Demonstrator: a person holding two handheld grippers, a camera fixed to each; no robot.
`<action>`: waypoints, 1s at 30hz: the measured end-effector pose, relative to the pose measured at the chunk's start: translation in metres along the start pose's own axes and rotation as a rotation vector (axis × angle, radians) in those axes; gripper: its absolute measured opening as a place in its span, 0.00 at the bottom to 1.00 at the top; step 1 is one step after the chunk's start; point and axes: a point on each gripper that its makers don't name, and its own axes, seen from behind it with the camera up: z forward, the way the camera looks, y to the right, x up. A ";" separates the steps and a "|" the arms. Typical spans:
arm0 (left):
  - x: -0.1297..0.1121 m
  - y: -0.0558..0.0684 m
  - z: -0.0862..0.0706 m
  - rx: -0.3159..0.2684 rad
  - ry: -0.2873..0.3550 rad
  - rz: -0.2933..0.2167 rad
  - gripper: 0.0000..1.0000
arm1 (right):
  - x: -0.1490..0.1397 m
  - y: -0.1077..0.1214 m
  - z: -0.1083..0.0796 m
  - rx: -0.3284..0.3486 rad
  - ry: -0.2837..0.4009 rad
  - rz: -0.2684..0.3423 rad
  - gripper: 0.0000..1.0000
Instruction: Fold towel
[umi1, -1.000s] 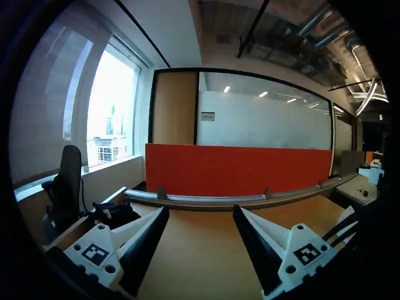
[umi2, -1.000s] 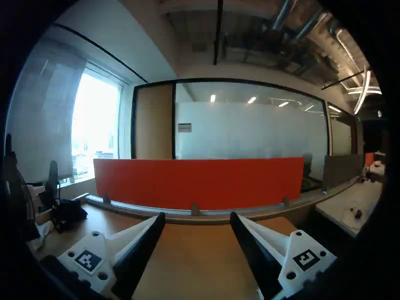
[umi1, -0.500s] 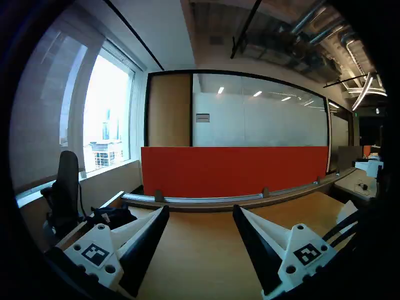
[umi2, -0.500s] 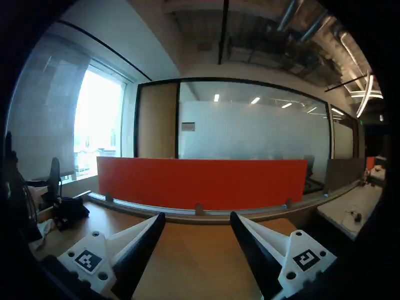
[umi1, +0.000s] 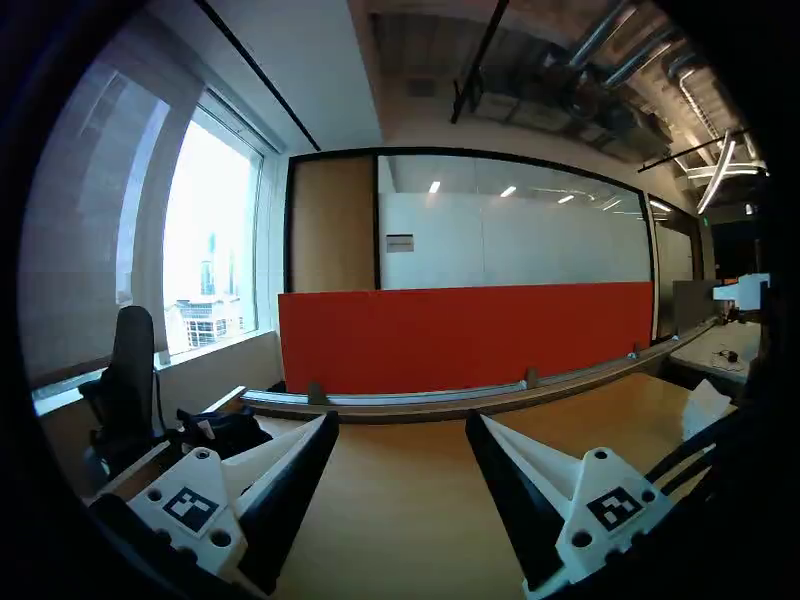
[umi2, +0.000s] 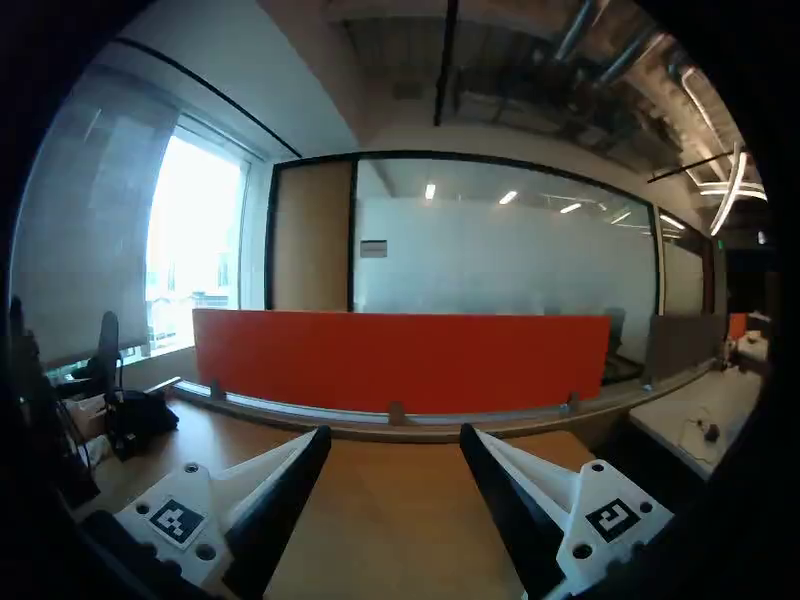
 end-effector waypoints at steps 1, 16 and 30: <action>-0.004 -0.001 0.000 0.003 0.001 0.000 0.94 | -0.001 -0.001 0.000 -0.001 0.002 0.000 1.00; -0.068 -0.012 -0.003 0.041 0.032 0.004 0.94 | -0.031 -0.014 0.002 -0.004 0.000 0.016 1.00; -0.118 -0.020 -0.005 0.062 0.036 0.001 0.94 | -0.047 -0.028 0.009 -0.001 0.017 0.000 1.00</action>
